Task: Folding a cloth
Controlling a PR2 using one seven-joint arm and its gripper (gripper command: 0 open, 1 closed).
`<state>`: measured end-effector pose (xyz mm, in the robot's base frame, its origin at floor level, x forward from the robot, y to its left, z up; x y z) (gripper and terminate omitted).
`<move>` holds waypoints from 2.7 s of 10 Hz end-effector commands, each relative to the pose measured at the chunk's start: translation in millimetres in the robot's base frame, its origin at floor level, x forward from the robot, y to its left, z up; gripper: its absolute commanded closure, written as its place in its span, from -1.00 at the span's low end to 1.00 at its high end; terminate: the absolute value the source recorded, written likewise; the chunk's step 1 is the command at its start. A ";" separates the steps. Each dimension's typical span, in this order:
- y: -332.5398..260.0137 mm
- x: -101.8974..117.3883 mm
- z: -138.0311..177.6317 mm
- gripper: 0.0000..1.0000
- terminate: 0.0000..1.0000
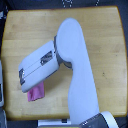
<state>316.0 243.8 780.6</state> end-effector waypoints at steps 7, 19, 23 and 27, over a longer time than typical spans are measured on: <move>-137.3 115.3 126.2 -1.00 -1.00; -401.4 155.4 151.2 -1.00 -1.00; -468.9 164.0 158.8 -1.00 -1.00; -518.5 174.3 164.9 -1.00 1.00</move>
